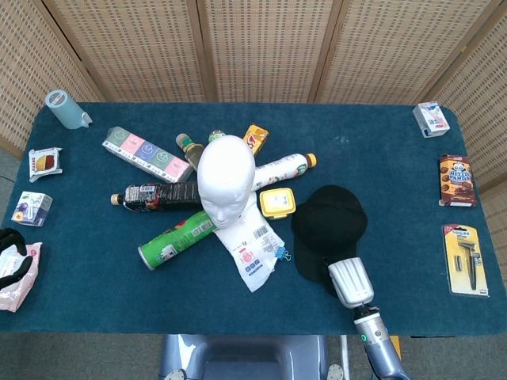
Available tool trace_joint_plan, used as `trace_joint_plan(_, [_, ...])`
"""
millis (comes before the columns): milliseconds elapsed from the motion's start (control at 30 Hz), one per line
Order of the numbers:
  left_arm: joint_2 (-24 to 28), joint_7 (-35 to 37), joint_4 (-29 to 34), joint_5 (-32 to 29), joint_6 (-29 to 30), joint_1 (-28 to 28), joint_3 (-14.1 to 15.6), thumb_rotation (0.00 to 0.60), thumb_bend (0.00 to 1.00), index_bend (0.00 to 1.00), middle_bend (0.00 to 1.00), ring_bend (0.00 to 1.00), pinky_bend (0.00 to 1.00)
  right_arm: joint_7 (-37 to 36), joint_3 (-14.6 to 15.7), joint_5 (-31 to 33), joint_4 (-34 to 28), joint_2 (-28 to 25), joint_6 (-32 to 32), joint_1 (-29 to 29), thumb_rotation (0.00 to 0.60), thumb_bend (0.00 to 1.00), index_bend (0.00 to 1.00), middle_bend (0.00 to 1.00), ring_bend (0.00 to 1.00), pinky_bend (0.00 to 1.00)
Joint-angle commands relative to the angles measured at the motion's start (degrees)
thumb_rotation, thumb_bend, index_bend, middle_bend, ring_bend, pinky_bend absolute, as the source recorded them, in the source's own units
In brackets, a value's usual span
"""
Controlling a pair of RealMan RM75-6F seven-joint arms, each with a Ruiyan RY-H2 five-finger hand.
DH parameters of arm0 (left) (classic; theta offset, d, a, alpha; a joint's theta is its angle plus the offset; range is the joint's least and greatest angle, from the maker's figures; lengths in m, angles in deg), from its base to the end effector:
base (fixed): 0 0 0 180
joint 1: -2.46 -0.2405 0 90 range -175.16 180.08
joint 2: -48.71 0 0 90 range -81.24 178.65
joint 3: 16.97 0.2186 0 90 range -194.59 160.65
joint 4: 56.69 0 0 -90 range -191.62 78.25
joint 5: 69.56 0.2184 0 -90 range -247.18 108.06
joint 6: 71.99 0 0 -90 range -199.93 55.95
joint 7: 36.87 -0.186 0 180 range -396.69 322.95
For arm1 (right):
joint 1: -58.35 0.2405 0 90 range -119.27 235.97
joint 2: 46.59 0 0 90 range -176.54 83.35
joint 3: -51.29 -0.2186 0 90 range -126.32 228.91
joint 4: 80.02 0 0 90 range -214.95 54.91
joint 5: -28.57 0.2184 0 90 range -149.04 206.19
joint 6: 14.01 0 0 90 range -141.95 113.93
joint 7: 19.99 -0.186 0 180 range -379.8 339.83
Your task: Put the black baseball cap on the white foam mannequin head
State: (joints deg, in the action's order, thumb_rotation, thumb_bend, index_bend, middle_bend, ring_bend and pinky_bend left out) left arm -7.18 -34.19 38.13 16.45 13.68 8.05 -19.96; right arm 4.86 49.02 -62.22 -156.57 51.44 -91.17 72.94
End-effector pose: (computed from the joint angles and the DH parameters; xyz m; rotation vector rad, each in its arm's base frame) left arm -0.2798 0.2252 0.1749 -1.3982 -0.8398 -0.8902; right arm -0.1836 -0.2454 -0.0415 1.7054 -0.7201 0.9188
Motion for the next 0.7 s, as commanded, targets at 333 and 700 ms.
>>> trace_joint_plan(333, [0.1,0.0,0.2,0.3,0.3,-0.1,0.1,0.6,0.31,0.58,0.44,0.36,0.37,-2.8,-1.0,0.1,5.9,3.0,-2.3,0.2,0.6,0.18,0.56,0.74,0.84,0.86])
trace_joint_plan(700, [-0.1,-0.4,0.4,0.4,0.2,-0.1,0.1,0.6,0.31,0.58,0.44,0.36,0.37,-7.6,-4.2,0.1,11.7,5.0,-5.4,1.7,0.6,0.21,0.47,0.61,0.69,0.82])
